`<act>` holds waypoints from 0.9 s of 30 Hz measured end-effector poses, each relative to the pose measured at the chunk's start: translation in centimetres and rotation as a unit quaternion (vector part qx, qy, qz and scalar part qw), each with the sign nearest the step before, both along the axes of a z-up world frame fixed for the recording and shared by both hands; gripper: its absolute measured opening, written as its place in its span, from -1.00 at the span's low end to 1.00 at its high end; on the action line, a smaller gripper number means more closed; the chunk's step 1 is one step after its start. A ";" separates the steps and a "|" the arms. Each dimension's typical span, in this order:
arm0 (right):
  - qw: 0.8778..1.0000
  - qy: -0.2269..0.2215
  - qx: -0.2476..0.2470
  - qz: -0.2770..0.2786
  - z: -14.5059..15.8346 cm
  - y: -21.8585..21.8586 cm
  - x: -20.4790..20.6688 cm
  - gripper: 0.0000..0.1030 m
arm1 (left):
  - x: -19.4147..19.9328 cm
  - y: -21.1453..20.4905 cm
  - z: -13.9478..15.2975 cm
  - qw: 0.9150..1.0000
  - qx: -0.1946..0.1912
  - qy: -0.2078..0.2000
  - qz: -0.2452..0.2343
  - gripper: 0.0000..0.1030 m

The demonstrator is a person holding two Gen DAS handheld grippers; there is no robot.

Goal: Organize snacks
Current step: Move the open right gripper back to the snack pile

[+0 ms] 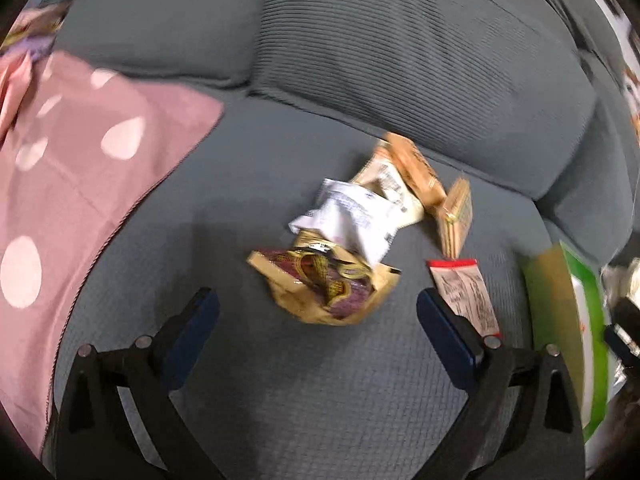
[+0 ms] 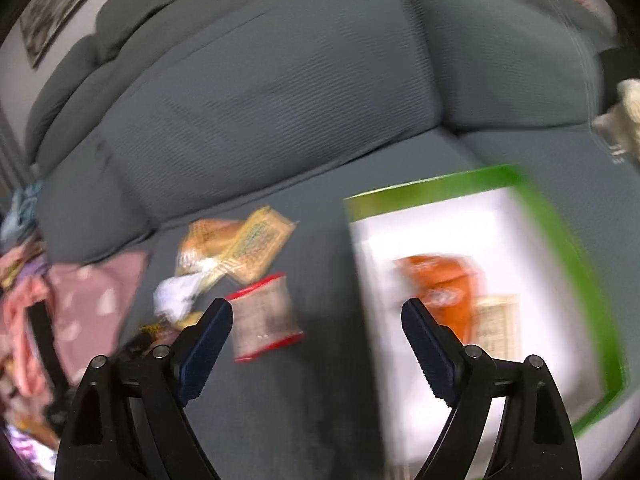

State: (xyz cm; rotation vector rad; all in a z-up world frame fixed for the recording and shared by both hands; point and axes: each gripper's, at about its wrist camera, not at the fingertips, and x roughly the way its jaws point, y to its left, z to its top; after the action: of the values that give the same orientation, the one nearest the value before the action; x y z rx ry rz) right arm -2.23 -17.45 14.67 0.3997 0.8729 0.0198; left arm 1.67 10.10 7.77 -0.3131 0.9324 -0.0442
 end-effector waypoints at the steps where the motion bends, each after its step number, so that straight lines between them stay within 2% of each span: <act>1: 1.000 0.016 0.018 0.008 -0.6 0.8 1.2 0.68 | -0.1 0.5 0.2 1.000 -0.011 0.000 0.001 0.93; 3: 0.998 0.050 0.045 0.013 -2.0 2.4 3.4 0.68 | 0.0 1.2 0.6 1.000 -0.024 -0.004 -0.002 0.93; 9: 0.989 0.069 0.131 0.010 -4.5 4.9 5.6 0.68 | -0.3 2.2 0.7 0.998 -0.056 -0.001 0.009 0.93; 13: 0.989 0.063 0.134 0.006 -4.6 5.0 6.7 0.68 | -0.1 1.9 0.6 0.997 -0.079 0.005 0.005 0.93; 16: 0.987 0.066 0.144 0.004 -5.0 4.4 8.2 0.68 | -0.3 1.8 0.8 0.997 -0.076 0.000 -0.005 0.93; 23: 0.964 0.073 0.257 -0.016 -7.4 1.7 12.9 0.68 | 0.4 2.1 0.4 0.997 -0.080 0.018 0.003 0.93; 27: 0.963 0.088 0.252 -0.042 -8.8 1.2 14.5 0.68 | 0.4 2.2 0.5 0.997 -0.079 0.016 0.004 0.93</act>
State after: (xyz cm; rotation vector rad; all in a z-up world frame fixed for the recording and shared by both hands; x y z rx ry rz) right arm 12.28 -16.26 5.84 0.9277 1.0229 0.1316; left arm 2.06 12.33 8.26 -0.4654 0.9623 -0.1066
